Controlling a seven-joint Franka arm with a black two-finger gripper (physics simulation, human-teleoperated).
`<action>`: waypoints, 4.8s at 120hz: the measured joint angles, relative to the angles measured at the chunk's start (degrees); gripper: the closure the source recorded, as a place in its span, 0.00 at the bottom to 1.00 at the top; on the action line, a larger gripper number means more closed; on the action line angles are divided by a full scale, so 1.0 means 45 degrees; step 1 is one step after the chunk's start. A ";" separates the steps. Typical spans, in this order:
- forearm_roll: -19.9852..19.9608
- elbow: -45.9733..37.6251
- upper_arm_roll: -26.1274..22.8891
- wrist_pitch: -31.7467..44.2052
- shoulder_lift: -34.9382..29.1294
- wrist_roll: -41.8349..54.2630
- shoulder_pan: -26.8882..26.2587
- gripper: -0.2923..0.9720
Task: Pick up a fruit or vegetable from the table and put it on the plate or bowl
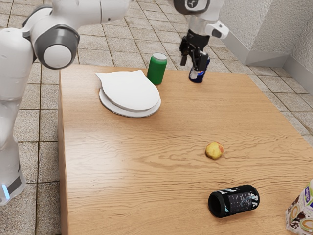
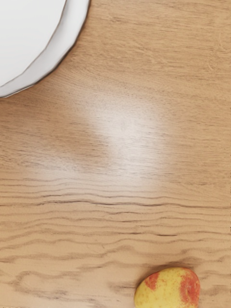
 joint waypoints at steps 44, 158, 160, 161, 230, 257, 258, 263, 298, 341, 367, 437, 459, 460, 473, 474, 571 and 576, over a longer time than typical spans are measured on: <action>-0.0393 -0.0072 -0.0839 0.0838 0.1059 0.0104 -0.0095 0.23; -0.0414 -0.1167 -0.1837 0.3935 0.3365 0.2027 -0.0953 0.23; -0.0404 -0.1169 -0.1841 0.3932 0.3374 0.2052 -0.0951 0.23; -0.0401 -0.1169 -0.1842 0.3931 0.3377 0.2063 -0.0951 0.23; -0.0883 -0.1110 -0.1930 0.5683 0.4014 0.2537 -0.1025 0.23; -0.1018 -0.1091 -0.1930 0.6211 0.4406 0.2655 -0.1009 0.23; -0.1021 -0.1089 -0.1930 0.6227 0.4416 0.2660 -0.1009 0.23; -0.1032 -0.1086 -0.1930 0.6311 0.4459 0.2681 -0.1019 0.23; -0.1139 -0.1126 -0.1930 0.6822 0.4645 0.2793 -0.1028 0.23; -0.1201 -0.1160 -0.1910 0.7110 0.4811 0.2800 -0.1017 0.37; -0.1174 -0.1154 -0.1840 0.7104 0.4803 0.2592 -0.1007 0.36; -0.0772 -0.1025 -0.1019 0.5335 0.3750 0.1660 -0.1043 0.61; -0.0364 -0.1068 -0.0863 0.4280 0.2612 0.1280 -0.1052 0.63; -0.0349 -0.1071 -0.0846 0.4222 0.2545 0.1261 -0.1051 0.63; 0.0004 -0.1122 -0.0739 0.3386 0.1580 0.0980 -0.1044 0.64; 0.0043 -0.1126 -0.0718 0.3315 0.1502 0.0955 -0.1046 0.64; 0.0822 -0.3571 0.5176 -0.1198 -0.1647 -0.0354 -0.0901 0.64; 0.0824 -0.3582 0.5257 -0.1241 -0.1647 -0.0383 -0.0893 0.64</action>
